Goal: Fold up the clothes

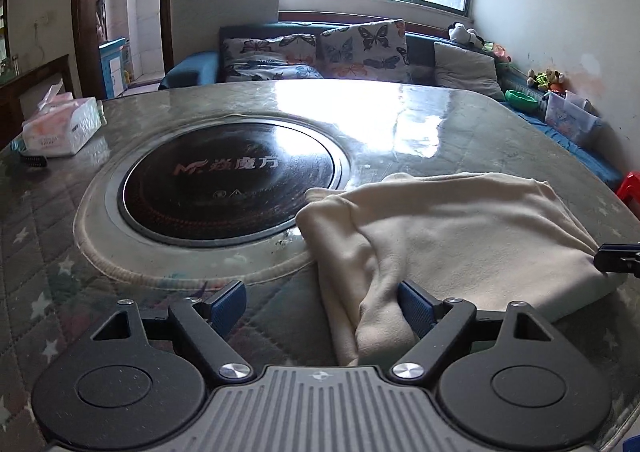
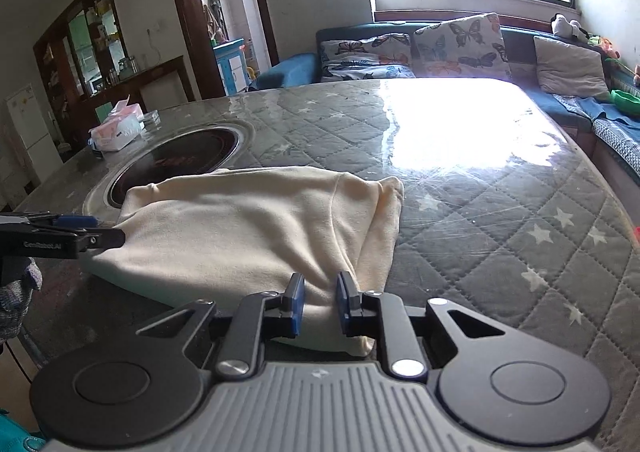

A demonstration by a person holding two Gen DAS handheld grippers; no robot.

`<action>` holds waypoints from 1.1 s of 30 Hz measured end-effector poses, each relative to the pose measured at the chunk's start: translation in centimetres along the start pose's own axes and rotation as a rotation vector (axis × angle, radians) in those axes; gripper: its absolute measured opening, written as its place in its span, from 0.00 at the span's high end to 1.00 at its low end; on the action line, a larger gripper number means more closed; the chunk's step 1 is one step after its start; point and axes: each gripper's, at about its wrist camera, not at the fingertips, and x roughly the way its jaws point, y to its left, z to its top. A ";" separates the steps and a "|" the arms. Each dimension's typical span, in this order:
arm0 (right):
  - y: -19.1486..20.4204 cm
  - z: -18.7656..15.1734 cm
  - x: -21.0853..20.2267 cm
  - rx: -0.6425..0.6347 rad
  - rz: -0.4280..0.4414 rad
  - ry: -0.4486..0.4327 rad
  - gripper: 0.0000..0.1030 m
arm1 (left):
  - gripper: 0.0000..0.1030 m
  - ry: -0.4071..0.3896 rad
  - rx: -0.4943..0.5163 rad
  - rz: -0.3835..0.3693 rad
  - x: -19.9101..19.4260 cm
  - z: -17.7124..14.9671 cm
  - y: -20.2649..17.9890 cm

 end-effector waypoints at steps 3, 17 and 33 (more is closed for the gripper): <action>0.3 0.3 0.0 -0.019 -0.006 0.004 0.83 | 0.18 -0.032 0.000 -0.019 -0.6 0.5 0.0; 3.0 1.5 1.9 -0.104 0.041 -0.004 0.82 | 0.93 -0.017 -0.061 -0.088 1.5 2.7 1.3; 3.0 1.5 2.5 -0.133 0.051 0.033 0.77 | 0.91 -0.056 0.066 0.019 2.2 3.0 0.5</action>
